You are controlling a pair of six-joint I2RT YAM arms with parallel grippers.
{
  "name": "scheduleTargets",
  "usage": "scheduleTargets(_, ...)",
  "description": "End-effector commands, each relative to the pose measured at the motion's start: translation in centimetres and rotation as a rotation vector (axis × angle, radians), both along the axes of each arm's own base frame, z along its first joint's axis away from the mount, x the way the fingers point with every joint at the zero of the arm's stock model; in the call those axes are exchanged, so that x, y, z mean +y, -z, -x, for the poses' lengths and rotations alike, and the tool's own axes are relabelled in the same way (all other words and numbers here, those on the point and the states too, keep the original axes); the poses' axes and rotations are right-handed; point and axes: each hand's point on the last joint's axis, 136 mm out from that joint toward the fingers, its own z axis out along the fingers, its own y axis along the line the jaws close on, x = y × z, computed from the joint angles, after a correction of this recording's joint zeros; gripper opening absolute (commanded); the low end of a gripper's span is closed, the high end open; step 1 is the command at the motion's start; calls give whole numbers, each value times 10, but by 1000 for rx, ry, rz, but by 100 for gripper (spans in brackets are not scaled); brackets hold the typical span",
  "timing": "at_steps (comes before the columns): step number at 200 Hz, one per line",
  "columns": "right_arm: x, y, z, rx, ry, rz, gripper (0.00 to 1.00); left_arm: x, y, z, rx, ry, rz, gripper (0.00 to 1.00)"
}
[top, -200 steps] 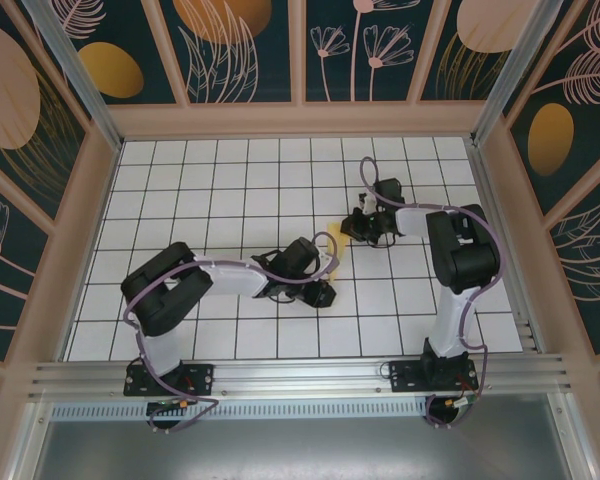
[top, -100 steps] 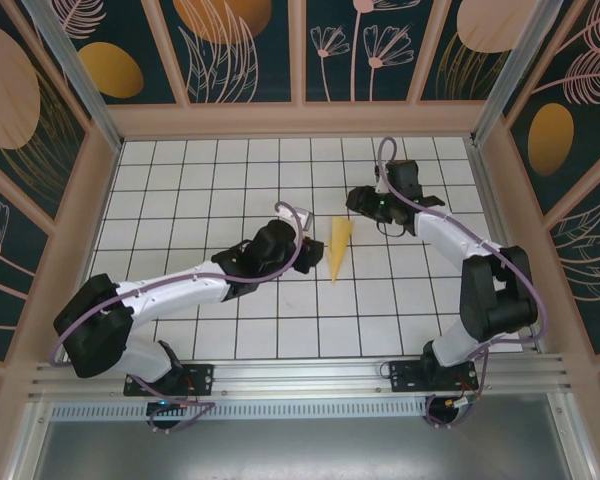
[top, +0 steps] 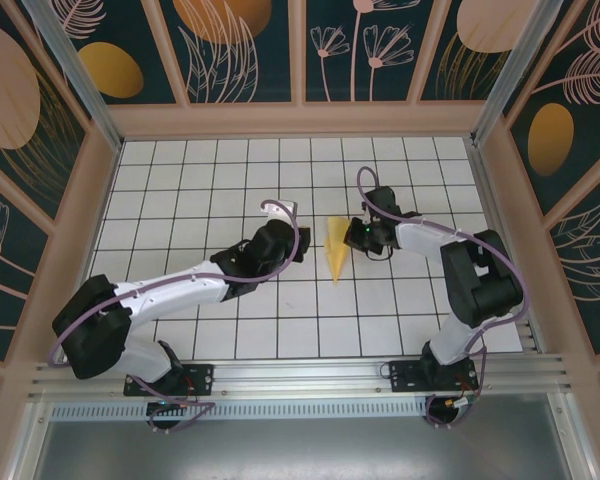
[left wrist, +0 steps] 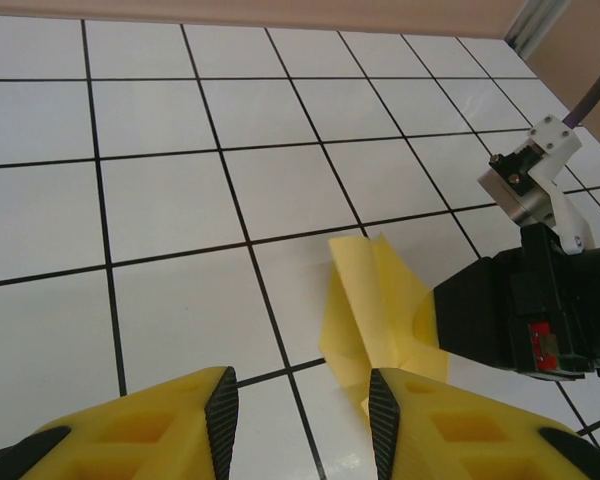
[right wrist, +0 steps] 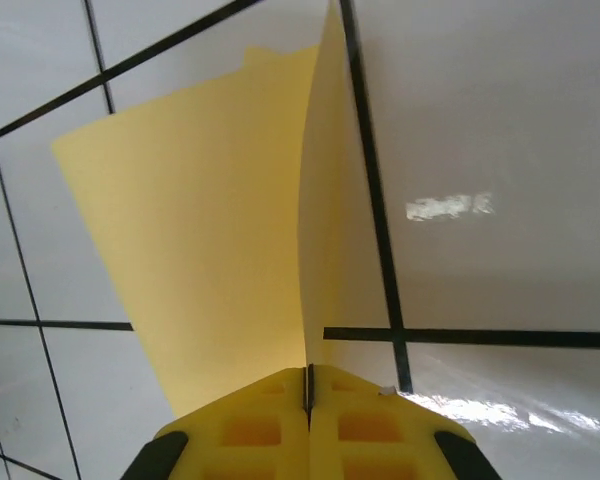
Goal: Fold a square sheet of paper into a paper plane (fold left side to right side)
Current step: Turn over the paper plane at the center of the table.
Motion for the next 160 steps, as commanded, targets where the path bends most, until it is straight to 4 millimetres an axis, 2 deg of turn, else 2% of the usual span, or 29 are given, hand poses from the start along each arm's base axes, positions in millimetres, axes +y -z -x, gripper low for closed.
scheduleTargets(1,21,-29,3,-61,-64,-100,0,13,-11,-2,-23,-57,3,42)
scheduleTargets(24,34,-59,9,-127,-138,-206,0,24,-17,-2,-45,-98,3,43)
scheduleTargets(42,32,-61,17,-131,-152,-255,0,31,-22,-1,-62,-119,7,43)
scheduleTargets(55,24,-45,23,-103,-140,-267,0,35,-23,0,-68,-125,7,43)
scheduleTargets(84,7,3,31,-12,-118,-245,0,39,-22,0,-70,-137,-3,43)
scheduleTargets(105,-13,20,26,2,-83,-187,0,39,-23,0,-71,-138,-11,44)
scheduleTargets(137,-32,1,16,-49,-59,-54,23,44,-27,-1,-82,-158,-19,45)
scheduleTargets(160,-43,-14,17,-69,-57,104,36,47,-27,0,-90,-168,-11,51)
